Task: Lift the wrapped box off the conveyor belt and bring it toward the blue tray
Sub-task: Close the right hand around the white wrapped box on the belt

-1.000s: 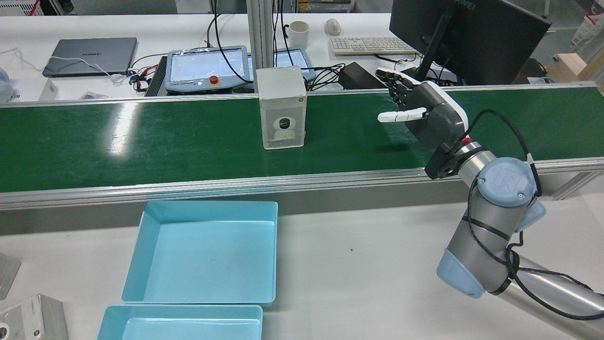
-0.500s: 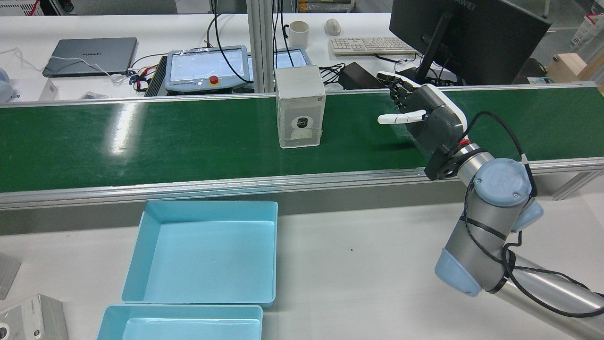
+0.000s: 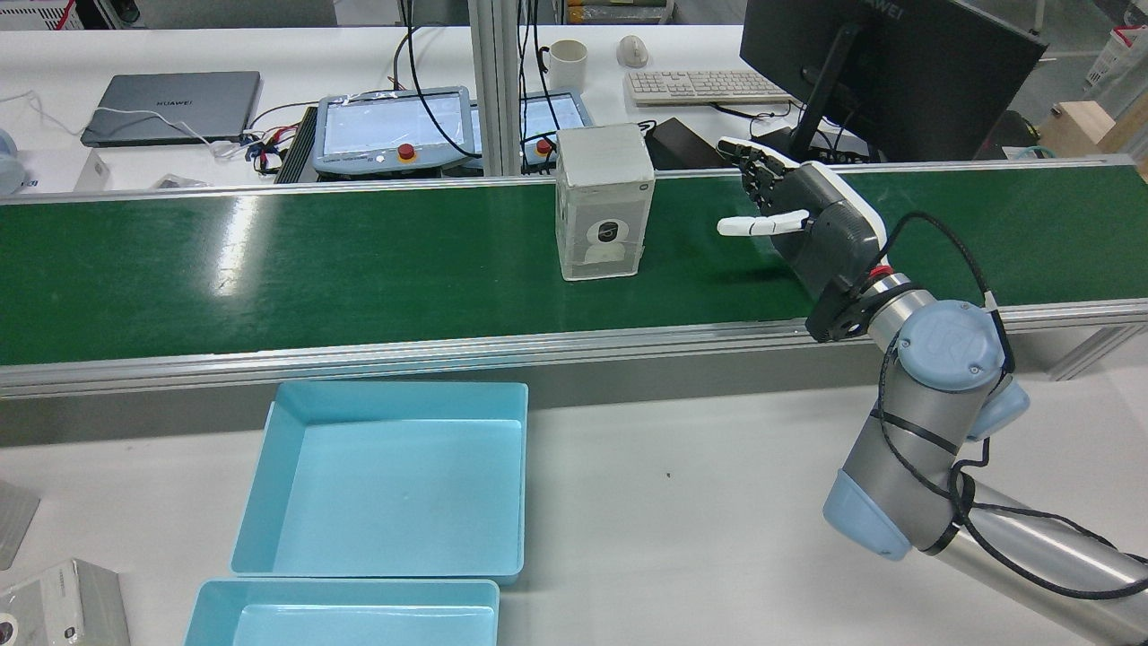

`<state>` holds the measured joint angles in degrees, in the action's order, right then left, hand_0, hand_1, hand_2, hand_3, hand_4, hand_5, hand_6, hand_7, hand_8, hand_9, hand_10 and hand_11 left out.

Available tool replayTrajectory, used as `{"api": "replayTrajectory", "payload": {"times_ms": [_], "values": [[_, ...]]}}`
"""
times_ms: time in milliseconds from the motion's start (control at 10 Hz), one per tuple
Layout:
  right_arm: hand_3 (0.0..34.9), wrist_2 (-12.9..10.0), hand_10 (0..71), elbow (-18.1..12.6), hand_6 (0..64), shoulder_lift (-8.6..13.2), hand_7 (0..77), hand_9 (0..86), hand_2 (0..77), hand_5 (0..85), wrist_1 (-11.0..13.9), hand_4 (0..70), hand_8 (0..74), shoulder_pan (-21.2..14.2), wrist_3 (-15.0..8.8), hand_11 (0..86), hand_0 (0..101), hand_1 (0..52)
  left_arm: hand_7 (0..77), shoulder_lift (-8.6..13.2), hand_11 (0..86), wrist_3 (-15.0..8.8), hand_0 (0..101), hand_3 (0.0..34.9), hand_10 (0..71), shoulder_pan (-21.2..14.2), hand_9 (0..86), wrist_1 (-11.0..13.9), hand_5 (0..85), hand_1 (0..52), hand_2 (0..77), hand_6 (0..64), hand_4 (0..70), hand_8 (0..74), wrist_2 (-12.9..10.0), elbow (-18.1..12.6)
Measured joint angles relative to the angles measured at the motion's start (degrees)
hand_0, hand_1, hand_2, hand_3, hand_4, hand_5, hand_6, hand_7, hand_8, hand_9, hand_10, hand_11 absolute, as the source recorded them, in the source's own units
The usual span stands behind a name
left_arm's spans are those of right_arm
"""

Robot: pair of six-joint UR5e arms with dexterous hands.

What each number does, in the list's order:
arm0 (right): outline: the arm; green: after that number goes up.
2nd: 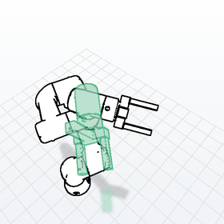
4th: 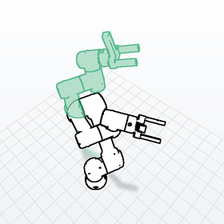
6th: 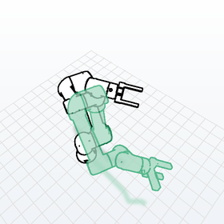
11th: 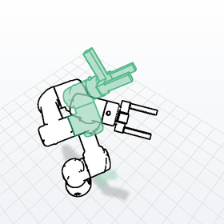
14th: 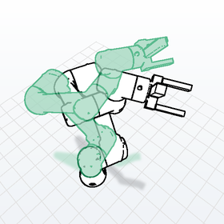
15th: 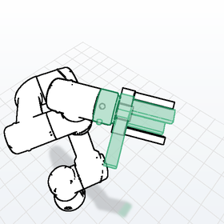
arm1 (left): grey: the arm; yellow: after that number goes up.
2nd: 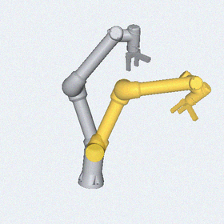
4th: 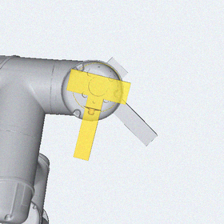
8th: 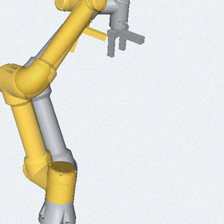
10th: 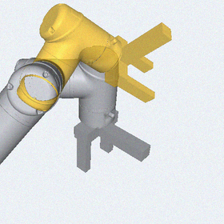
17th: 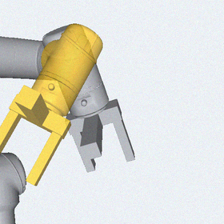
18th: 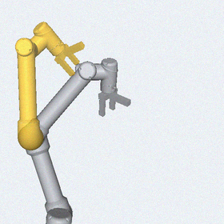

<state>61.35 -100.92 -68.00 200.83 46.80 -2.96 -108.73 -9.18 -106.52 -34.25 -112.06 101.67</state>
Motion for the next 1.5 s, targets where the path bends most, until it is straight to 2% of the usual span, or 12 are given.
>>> {"api": "replayTrajectory", "payload": {"times_ms": [500,600,700,900,1000,1200,1500], "values": [[0.0,0.3,0.0,-0.5,3.3,0.1,3.8,2.7,10.4,18.0,-0.1,9.8,0.0,0.3,0.4,0.5,49,15.8,0.5,0.0,0.5,0.0,0,0.0,0.5,0.0,0.0,0.0,1.1,0.0,0.5,0.5,0.0,0.5,0.0,0.0],[0.0,0.3,0.0,-0.4,3.3,0.1,3.8,2.7,13.1,19.6,-0.1,11.5,0.0,0.2,0.4,0.5,48,16.9,0.5,0.0,0.5,0.0,0,0.0,0.5,0.0,0.0,0.0,1.1,0.0,1.1,0.5,0.0,0.5,0.0,0.0],[0.0,0.4,0.0,-0.3,3.3,0.1,3.8,2.7,14.7,19.6,-0.1,7.6,0.0,0.1,0.3,0.5,49,17.5,0.5,0.0,0.5,0.0,0,0.0,0.5,0.0,0.5,0.0,1.1,0.0,0.5,0.5,0.0,0.5,0.0,0.0],[0.0,0.5,0.0,-0.2,3.3,0.1,3.8,2.7,16.4,19.1,0.0,9.8,0.0,-0.1,0.3,1.1,49,19.1,0.5,0.0,0.5,0.0,0,0.0,0.5,0.0,0.0,0.0,1.1,0.0,0.5,0.5,0.0,0.5,0.0,0.0],[0.0,0.5,0.0,-0.1,3.3,0.1,3.8,2.7,13.6,18.5,0.0,9.8,0.0,-0.1,0.2,1.1,49,18.0,0.5,0.0,0.5,0.0,0,0.0,0.5,0.0,0.0,0.0,1.1,0.0,0.5,0.5,0.0,0.5,0.0,0.0],[0.0,0.5,0.0,-0.1,3.3,0.3,3.8,2.7,13.6,18.5,0.0,9.8,0.0,-0.2,0.1,0.5,49,18.0,0.5,0.0,0.5,0.0,0,0.0,0.5,0.0,0.5,0.0,1.1,0.0,0.5,0.5,0.0,0.5,0.0,0.0],[0.0,0.5,0.0,0.6,3.3,2.2,3.8,2.7,13.6,18.5,0.2,10.9,0.0,-0.3,-0.5,0.5,49,17.5,0.5,0.0,0.5,0.0,0,0.0,0.5,0.0,0.5,0.0,1.1,0.0,0.5,0.5,0.0,0.5,0.0,0.0]]}}
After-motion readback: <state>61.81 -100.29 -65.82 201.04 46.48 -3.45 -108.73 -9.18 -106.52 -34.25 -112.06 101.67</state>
